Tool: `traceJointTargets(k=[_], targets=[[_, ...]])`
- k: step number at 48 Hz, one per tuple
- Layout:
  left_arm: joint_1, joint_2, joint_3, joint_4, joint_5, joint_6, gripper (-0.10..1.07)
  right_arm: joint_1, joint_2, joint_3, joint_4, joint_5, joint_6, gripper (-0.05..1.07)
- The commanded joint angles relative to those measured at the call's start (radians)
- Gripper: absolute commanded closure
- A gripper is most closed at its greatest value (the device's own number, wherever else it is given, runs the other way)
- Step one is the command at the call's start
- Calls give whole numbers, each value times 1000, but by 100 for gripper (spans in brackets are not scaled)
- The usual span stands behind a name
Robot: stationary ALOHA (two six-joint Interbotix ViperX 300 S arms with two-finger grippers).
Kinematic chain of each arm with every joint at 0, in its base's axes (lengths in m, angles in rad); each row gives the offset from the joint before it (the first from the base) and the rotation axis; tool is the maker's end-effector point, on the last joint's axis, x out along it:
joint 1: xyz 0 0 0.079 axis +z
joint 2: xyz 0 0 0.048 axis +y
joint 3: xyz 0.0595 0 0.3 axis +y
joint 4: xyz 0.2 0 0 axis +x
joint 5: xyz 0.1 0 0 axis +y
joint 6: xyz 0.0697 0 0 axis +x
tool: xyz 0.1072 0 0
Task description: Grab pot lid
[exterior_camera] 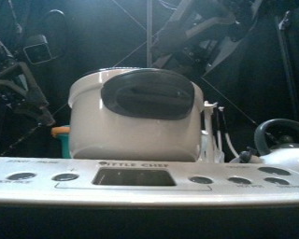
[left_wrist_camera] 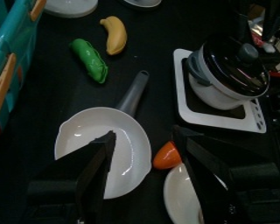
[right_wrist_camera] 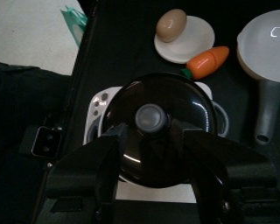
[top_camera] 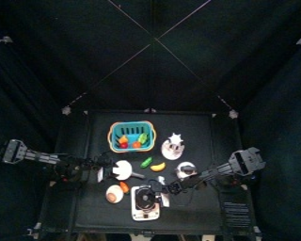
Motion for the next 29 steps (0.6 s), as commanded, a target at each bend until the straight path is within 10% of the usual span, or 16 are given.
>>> traceJointTargets(k=[1, 29], targets=[[5, 0, -21, -2, -8, 0, 8, 0, -6, -34, -6, 3, 0, 20], [6, 2, -20, -2, -8, 2, 8, 2, 44, -83, -67, 71, -3, 21]])
